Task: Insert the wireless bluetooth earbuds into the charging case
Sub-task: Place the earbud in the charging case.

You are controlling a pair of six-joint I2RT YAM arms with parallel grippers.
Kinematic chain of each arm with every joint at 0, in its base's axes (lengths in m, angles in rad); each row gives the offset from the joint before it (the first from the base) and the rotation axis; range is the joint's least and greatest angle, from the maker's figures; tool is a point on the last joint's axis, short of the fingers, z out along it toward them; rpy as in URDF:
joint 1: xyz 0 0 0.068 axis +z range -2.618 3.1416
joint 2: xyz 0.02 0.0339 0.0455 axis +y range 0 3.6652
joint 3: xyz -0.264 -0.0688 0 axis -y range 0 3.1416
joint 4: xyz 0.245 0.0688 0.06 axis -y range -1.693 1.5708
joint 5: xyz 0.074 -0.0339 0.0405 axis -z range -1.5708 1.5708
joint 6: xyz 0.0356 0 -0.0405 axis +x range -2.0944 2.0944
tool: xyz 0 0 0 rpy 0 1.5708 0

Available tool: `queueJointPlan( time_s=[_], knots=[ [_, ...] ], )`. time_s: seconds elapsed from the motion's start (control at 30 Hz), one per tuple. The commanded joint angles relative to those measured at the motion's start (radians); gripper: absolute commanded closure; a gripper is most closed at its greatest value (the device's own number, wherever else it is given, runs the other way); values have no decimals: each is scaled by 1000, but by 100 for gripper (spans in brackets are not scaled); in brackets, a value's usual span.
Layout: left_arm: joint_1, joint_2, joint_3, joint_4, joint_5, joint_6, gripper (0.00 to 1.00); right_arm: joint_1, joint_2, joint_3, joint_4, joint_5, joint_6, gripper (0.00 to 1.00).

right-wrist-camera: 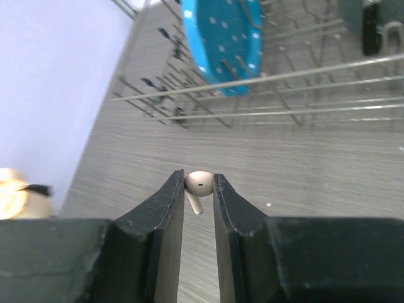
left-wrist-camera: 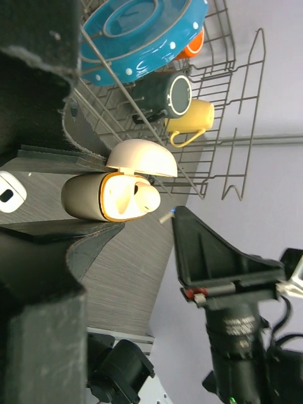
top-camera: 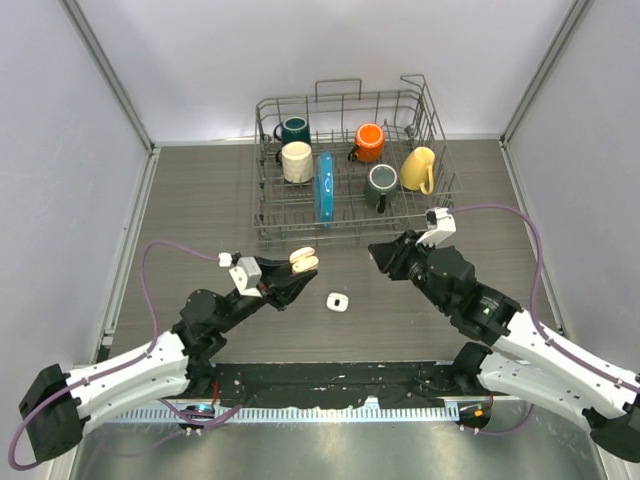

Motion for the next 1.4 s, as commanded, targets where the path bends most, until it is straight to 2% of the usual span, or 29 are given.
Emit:
queueJointPlan(
  time_s=[0.0,0.13,0.3,0.53,0.87,1.37],
  knots=[
    [1,33,12,110,1,-6,100,79,-58,24,174,83,3,99],
    [3,59,17,139,14,5,100,177,-64,31,352,119,-52,99],
    [3,78,8,186,39,26,100,294,8,40,527,105,-101,99],
    [3,87,11,188,56,37,100,440,125,60,693,105,-234,99],
    [3,84,15,182,65,37,100,466,183,79,724,116,-296,99],
    [3,86,32,174,74,25,100,471,238,106,652,142,-308,99]
  ],
)
